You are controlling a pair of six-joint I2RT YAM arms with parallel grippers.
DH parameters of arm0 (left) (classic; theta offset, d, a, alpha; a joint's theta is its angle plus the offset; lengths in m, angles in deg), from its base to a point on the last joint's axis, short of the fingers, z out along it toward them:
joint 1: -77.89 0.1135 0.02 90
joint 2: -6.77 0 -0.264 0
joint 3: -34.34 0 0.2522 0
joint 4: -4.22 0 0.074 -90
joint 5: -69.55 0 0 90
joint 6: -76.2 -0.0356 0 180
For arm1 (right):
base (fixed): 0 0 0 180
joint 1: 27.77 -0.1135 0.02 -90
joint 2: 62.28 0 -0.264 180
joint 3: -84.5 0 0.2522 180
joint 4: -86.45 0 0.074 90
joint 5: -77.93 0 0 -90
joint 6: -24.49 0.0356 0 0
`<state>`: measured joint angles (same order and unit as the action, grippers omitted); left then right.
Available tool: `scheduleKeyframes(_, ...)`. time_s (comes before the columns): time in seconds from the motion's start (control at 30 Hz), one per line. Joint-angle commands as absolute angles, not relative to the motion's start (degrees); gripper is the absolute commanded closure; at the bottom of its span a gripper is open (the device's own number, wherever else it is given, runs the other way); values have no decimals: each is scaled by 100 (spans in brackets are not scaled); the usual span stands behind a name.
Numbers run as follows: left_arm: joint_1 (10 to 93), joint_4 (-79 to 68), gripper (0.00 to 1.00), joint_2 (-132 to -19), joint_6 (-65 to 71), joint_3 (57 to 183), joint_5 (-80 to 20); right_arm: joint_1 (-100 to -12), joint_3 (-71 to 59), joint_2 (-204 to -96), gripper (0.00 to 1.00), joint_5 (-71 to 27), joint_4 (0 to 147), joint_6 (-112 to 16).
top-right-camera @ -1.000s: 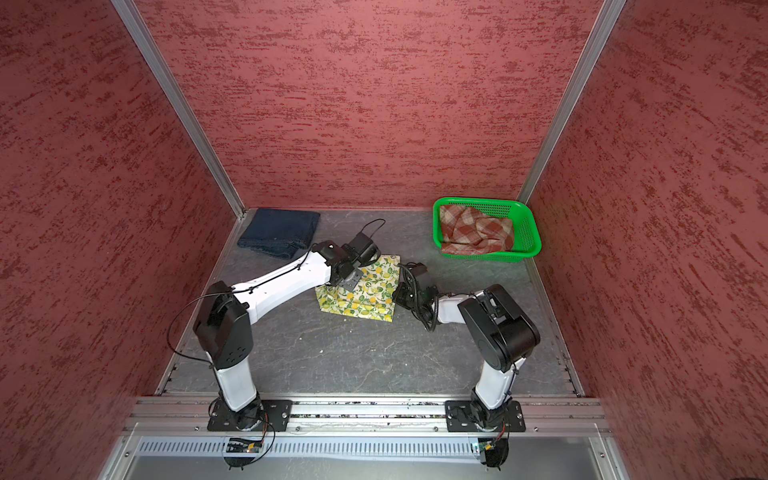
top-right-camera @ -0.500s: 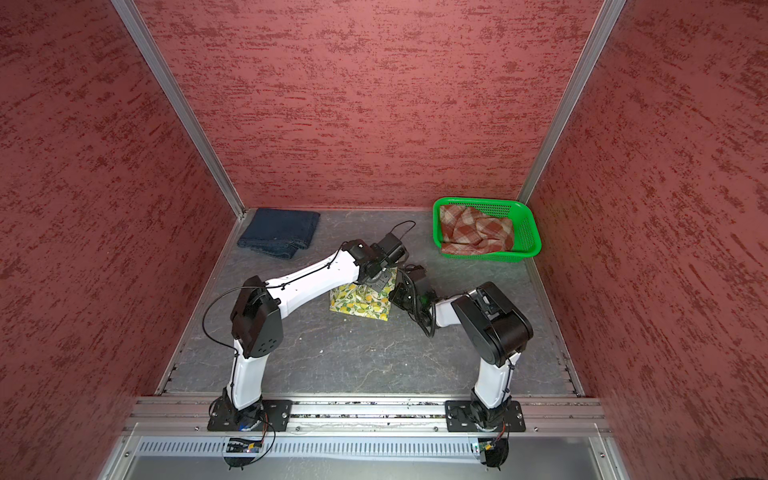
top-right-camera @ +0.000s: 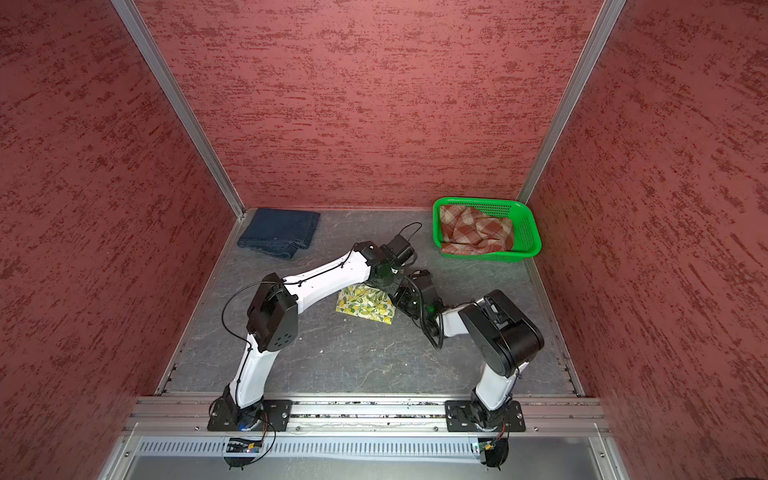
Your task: Fold and stack the skirts
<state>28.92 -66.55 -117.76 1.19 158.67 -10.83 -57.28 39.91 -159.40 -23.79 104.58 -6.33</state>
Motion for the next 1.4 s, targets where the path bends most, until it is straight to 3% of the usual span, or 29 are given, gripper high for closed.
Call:
scheduleKeyframes(0.0,2972,-6402,50,-11845,375,16146,-1423,-5674,4300,-15540,50,-1995,10261,-470)
scheduleKeyframes(0.13,2991,-6044,25,-11543,429,16257,-1733,-5480,4600,-15160,49,-1901,10003,-505)
scheduleKeyframes(0.33,3019,-5195,14,-10768,543,16062,-2529,-5170,4799,-14816,46,-1960,9800,-745)
scheduleKeyframes(0.47,3197,-5291,13,-10358,605,15674,-2458,-5158,4485,-14616,39,-2014,9460,-1461)
scheduleKeyframes(0.63,3731,-5260,14,-9597,817,14305,-2284,-5175,4188,-14298,35,-1908,9303,-2504)
scheduleKeyframes(0.9,4585,-4985,16,-8839,906,12827,-2642,-5354,3928,-14085,38,-2030,9626,-3499)
scheduleKeyframes(1.37,4709,-3720,22,-8186,1374,10515,-3126,-5741,2399,-15070,40,-2126,8479,-4851)
